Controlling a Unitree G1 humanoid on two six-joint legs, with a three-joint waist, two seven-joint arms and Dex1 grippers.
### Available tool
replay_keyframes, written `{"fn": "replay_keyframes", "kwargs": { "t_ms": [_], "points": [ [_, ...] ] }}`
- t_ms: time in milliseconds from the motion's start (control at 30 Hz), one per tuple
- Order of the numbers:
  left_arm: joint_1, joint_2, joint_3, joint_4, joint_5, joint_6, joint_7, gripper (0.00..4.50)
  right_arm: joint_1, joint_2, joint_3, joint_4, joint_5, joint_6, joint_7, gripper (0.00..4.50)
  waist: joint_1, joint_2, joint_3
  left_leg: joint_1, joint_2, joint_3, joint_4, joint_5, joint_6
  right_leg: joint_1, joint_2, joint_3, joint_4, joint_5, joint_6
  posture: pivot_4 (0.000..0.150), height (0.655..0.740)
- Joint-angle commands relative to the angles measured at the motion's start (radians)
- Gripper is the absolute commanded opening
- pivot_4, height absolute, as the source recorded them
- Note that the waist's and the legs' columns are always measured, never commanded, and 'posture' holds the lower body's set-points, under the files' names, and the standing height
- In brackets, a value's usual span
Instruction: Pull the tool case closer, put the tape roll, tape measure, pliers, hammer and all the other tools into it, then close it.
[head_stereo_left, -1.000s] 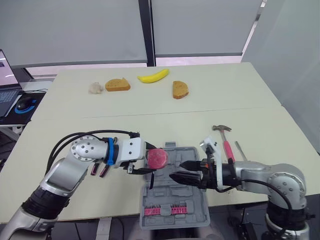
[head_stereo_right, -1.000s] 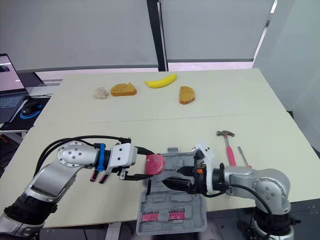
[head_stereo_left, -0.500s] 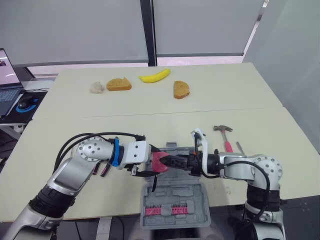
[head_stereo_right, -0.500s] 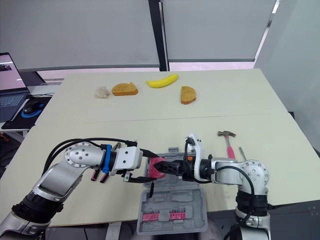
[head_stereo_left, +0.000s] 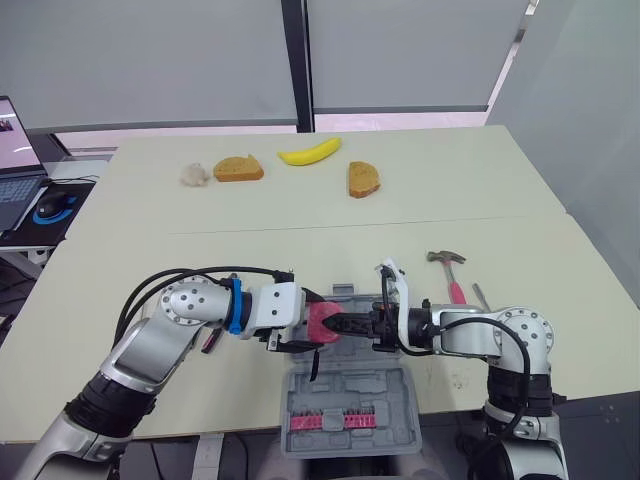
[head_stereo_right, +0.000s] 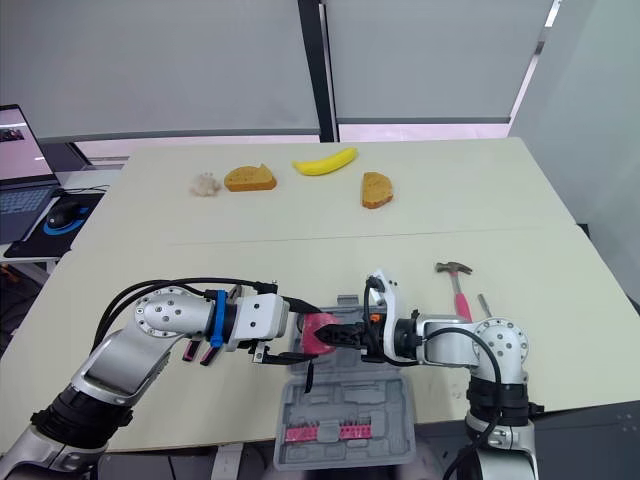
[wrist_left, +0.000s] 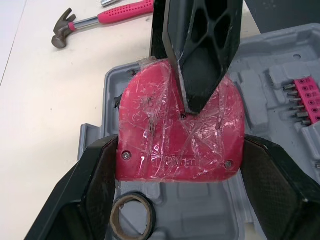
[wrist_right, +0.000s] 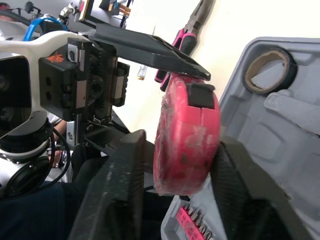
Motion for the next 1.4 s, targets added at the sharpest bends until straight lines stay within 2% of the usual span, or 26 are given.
{"fn": "replay_keyframes", "kwargs": {
  "t_ms": [33,67,367,433,500,633,767,833,933,1000,1033,1067,1133,1267,1400],
  "points": [
    [0.010,-0.013,0.012,-0.020,-0.003,-0.009,0.020,3.23,-0.004,0.015,0.005,-0.014,0.035,-0.007,0.007,1.08,0.000,0.000,0.000,0.000,0.000,0.000,0.000,0.000,0.000,0.000,0.000,0.000,0.000,0.000,0.000,0.150,0.7400],
    [0.013,-0.016,0.014,-0.019,-0.005,-0.010,0.023,3.22,-0.004,0.015,0.005,-0.012,0.037,-0.008,0.005,0.94,0.000,0.000,0.000,0.000,0.000,0.000,0.000,0.000,0.000,0.000,0.000,0.000,0.000,0.000,0.000,0.150,0.7400],
    [0.024,-0.029,0.035,0.002,-0.030,-0.033,0.034,3.22,0.006,0.007,-0.010,-0.008,0.061,-0.007,-0.011,0.92,0.000,0.000,0.000,0.000,0.000,0.000,0.000,0.000,0.000,0.000,0.000,0.000,0.000,0.000,0.000,0.150,0.7400],
    [0.022,-0.012,0.052,0.010,-0.045,-0.028,0.016,3.98,0.011,-0.003,-0.020,-0.014,0.075,-0.004,-0.017,0.92,0.000,0.000,0.000,0.000,0.000,0.000,0.000,0.000,0.000,0.000,0.000,0.000,0.000,0.000,0.000,0.150,0.7400],
    [0.028,0.011,0.074,0.017,-0.065,-0.033,-0.010,4.46,0.018,-0.019,-0.032,-0.022,0.105,-0.006,-0.032,0.77,0.000,0.000,0.000,0.000,0.000,0.000,0.000,0.000,0.000,0.000,0.000,0.000,0.000,0.000,0.000,0.150,0.7400],
    [0.058,0.057,0.138,0.014,-0.140,-0.027,-0.067,4.50,0.051,-0.093,-0.026,-0.050,0.241,-0.047,-0.099,0.77,0.000,0.000,0.000,0.000,0.000,0.000,0.000,0.000,0.000,0.000,0.000,0.000,0.000,0.000,0.000,0.150,0.7400],
    [0.134,0.123,0.203,0.000,-0.210,-0.063,-0.158,4.50,0.129,-0.350,0.029,-0.121,0.575,-0.224,-0.231,0.77,0.000,0.001,0.001,-0.001,0.000,0.000,0.000,0.000,0.000,0.000,0.000,0.000,-0.002,0.000,0.000,0.150,0.7400],
    [0.162,0.129,0.224,-0.015,-0.244,-0.074,-0.181,4.50,0.177,-0.488,0.040,-0.170,0.678,-0.319,-0.244,0.77,0.002,0.002,0.002,-0.002,0.000,0.000,0.000,0.000,0.000,0.000,-0.001,0.000,-0.003,0.000,0.000,0.150,0.7400],
    [0.187,0.127,0.240,-0.039,-0.278,-0.073,-0.194,4.50,0.248,-0.641,0.040,-0.239,0.697,-0.417,-0.173,0.77,0.003,0.002,0.002,-0.001,0.000,0.000,0.001,0.000,0.001,0.002,-0.001,-0.002,-0.003,0.000,0.000,0.150,0.7400],
    [0.194,0.112,0.223,-0.066,-0.293,-0.095,-0.204,4.50,0.418,-0.830,-0.086,-0.271,0.697,-0.392,-0.043,0.77,0.001,0.002,0.002,0.000,0.001,-0.001,0.001,0.000,0.001,0.004,0.000,-0.002,-0.003,0.000,0.000,0.150,0.7400],
    [0.195,0.106,0.215,-0.080,-0.301,-0.094,-0.205,4.50,0.499,-0.906,-0.147,-0.275,0.697,-0.369,0.011,0.77,0.019,0.009,0.005,0.000,0.002,-0.001,0.001,0.000,0.001,0.003,0.002,-0.001,-0.003,0.000,0.000,0.150,0.7400],
    [0.196,0.100,0.210,-0.090,-0.305,-0.094,-0.205,4.50,0.579,-0.983,-0.195,-0.280,0.697,-0.364,0.067,0.77,0.029,0.010,0.005,-0.001,-0.002,-0.001,0.001,-0.001,0.002,0.005,-0.001,-0.002,-0.005,-0.002,0.003,0.150,0.7400],
    [0.207,0.100,0.203,-0.103,-0.306,-0.100,-0.211,4.50,0.707,-1.087,-0.262,-0.281,0.697,-0.360,0.139,0.77,0.031,0.005,0.006,-0.001,-0.001,0.002,0.002,-0.003,0.005,0.005,-0.002,-0.001,-0.005,-0.003,0.004,0.150,0.7400],
    [0.239,0.097,0.195,-0.121,-0.305,-0.115,-0.213,4.50,0.871,-1.180,-0.363,-0.258,0.697,-0.351,0.196,0.77,0.025,0.001,0.005,0.002,0.001,0.002,0.003,-0.003,0.005,0.007,0.000,0.000,-0.005,-0.002,0.004,0.150,0.7400],
    [0.250,0.081,0.184,-0.139,-0.313,-0.118,-0.205,4.50,0.878,-1.205,-0.327,-0.251,0.697,-0.411,0.151,0.77,0.029,0.001,0.005,0.002,0.002,0.002,0.003,-0.003,0.006,0.007,0.001,0.000,-0.005,-0.003,0.004,0.150,0.7400]
  ]
}}
